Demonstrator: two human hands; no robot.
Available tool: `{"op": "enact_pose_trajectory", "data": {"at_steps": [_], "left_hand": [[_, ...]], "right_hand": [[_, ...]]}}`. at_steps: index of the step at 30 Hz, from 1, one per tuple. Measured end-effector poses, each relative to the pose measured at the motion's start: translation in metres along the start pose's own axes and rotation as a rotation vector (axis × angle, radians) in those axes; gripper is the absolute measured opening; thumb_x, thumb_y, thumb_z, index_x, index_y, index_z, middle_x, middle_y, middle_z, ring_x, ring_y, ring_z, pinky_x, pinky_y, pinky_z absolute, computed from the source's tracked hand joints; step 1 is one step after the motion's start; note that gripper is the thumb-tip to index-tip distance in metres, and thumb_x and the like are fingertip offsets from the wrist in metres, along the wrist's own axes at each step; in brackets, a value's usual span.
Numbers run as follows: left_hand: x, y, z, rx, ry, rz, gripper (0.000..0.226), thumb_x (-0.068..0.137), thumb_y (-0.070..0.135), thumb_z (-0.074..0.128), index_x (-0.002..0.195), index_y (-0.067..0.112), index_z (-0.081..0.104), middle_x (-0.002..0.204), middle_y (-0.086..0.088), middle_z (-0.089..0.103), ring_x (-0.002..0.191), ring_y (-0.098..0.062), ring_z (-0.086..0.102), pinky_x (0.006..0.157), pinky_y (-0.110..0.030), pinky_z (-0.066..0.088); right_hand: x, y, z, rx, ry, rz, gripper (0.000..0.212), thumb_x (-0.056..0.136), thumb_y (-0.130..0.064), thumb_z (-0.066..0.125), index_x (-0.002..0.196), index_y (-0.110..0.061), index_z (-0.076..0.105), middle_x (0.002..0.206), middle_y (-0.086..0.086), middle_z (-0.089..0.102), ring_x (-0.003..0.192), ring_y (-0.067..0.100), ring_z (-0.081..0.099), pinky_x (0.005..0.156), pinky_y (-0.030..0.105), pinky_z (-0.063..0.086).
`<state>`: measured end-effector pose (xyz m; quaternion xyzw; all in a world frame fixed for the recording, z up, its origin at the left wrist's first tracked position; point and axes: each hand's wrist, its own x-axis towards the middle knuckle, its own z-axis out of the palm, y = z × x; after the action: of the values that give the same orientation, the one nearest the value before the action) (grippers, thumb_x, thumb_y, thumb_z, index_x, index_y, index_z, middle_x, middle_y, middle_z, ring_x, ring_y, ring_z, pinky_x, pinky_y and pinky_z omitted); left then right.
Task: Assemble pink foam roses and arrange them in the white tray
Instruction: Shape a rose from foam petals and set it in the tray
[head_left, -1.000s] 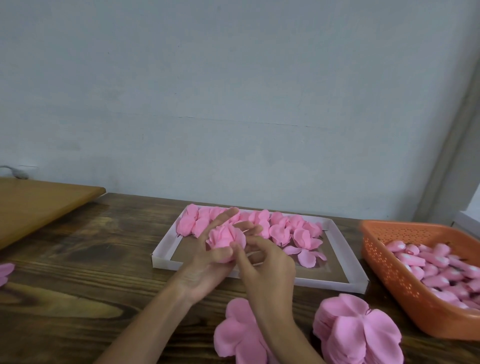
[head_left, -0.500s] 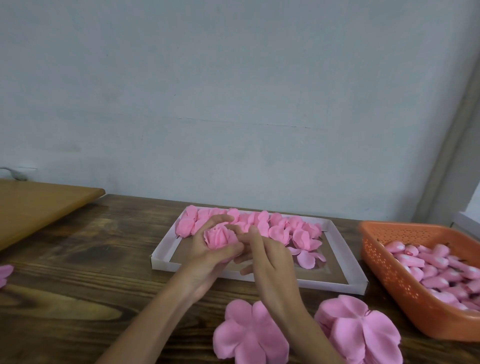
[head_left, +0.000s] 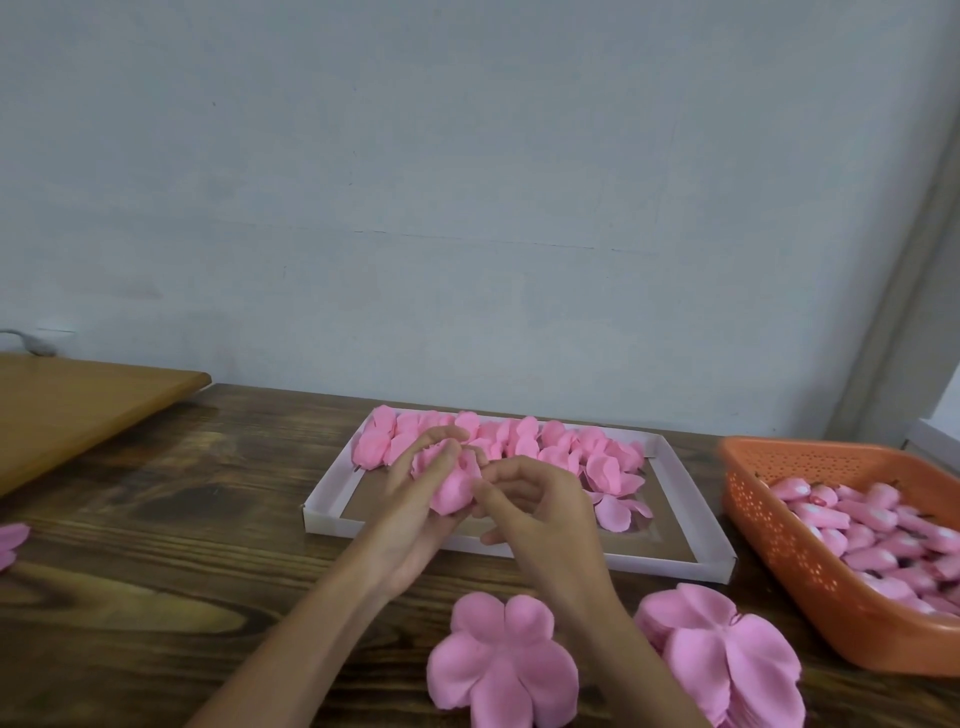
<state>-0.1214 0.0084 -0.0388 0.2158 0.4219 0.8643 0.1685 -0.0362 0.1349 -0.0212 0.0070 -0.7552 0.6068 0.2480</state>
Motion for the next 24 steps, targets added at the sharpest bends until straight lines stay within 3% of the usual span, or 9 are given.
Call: {"op": "enact_pose_trajectory", "data": {"at_steps": [4, 9, 12, 14, 16, 20, 24], "left_hand": [[0.001, -0.001, -0.002, -0.018, 0.005, -0.017, 0.027, 0.097, 0.031, 0.065, 0.117, 0.013, 0.062, 0.106, -0.015, 0.073, 0.103, -0.029, 0.073, 0.079, -0.038, 0.062], [0.002, -0.002, 0.001, -0.012, 0.012, 0.002, 0.020, 0.102, 0.031, 0.056, 0.105, 0.016, 0.068, 0.108, -0.016, 0.074, 0.100, -0.027, 0.075, 0.076, -0.036, 0.062], [0.001, -0.002, 0.005, 0.014, 0.036, 0.020, 0.020, 0.095, 0.037, 0.066, 0.101, 0.019, 0.073, 0.101, -0.013, 0.075, 0.095, -0.021, 0.076, 0.072, -0.032, 0.062], [0.000, -0.002, 0.007, 0.048, 0.017, 0.046, 0.035, 0.088, 0.042, 0.077, 0.109, 0.015, 0.068, 0.098, -0.011, 0.075, 0.092, -0.020, 0.075, 0.071, -0.032, 0.062], [-0.002, -0.003, 0.008, 0.087, -0.024, 0.063, 0.052, 0.080, 0.036, 0.083, 0.120, 0.011, 0.061, 0.104, -0.013, 0.075, 0.095, -0.024, 0.074, 0.074, -0.034, 0.063], [-0.004, -0.002, 0.006, 0.058, -0.099, 0.062, 0.070, 0.071, 0.004, 0.087, 0.133, 0.007, 0.056, 0.114, -0.019, 0.072, 0.105, -0.036, 0.072, 0.087, -0.042, 0.063], [-0.003, -0.001, 0.001, 0.041, -0.163, 0.024, 0.070, 0.065, -0.001, 0.086, 0.129, 0.017, 0.064, 0.110, -0.014, 0.067, 0.104, -0.037, 0.064, 0.082, -0.038, 0.059]], "right_hand": [[0.001, 0.000, -0.001, 0.050, -0.008, 0.038, 0.014, 0.095, -0.029, 0.072, 0.085, -0.018, 0.072, 0.081, 0.003, 0.078, 0.080, 0.020, 0.076, 0.065, 0.042, 0.064], [0.002, 0.002, -0.001, -0.005, -0.011, 0.031, 0.009, 0.091, -0.026, 0.073, 0.084, -0.020, 0.071, 0.081, 0.001, 0.077, 0.078, 0.021, 0.076, 0.068, 0.050, 0.064], [0.002, 0.004, 0.000, -0.080, -0.020, -0.001, 0.004, 0.085, -0.021, 0.079, 0.086, -0.021, 0.075, 0.080, -0.005, 0.077, 0.079, 0.015, 0.075, 0.069, 0.046, 0.065], [0.000, 0.005, 0.002, -0.125, 0.004, -0.025, 0.005, 0.085, -0.021, 0.081, 0.086, -0.023, 0.076, 0.079, -0.010, 0.076, 0.078, 0.011, 0.075, 0.071, 0.043, 0.064], [-0.001, 0.005, 0.004, -0.151, 0.042, -0.058, 0.005, 0.086, -0.025, 0.080, 0.085, -0.026, 0.076, 0.080, -0.017, 0.076, 0.076, 0.007, 0.074, 0.070, 0.041, 0.064], [-0.002, 0.004, 0.006, -0.162, 0.057, -0.096, 0.009, 0.086, -0.019, 0.077, 0.085, -0.028, 0.076, 0.104, -0.031, 0.073, 0.079, 0.006, 0.073, 0.070, 0.042, 0.064], [0.000, 0.007, 0.002, -0.140, 0.022, -0.051, 0.009, 0.087, -0.017, 0.077, 0.088, -0.026, 0.078, 0.081, -0.014, 0.077, 0.074, 0.012, 0.074, 0.068, 0.045, 0.064]]}}
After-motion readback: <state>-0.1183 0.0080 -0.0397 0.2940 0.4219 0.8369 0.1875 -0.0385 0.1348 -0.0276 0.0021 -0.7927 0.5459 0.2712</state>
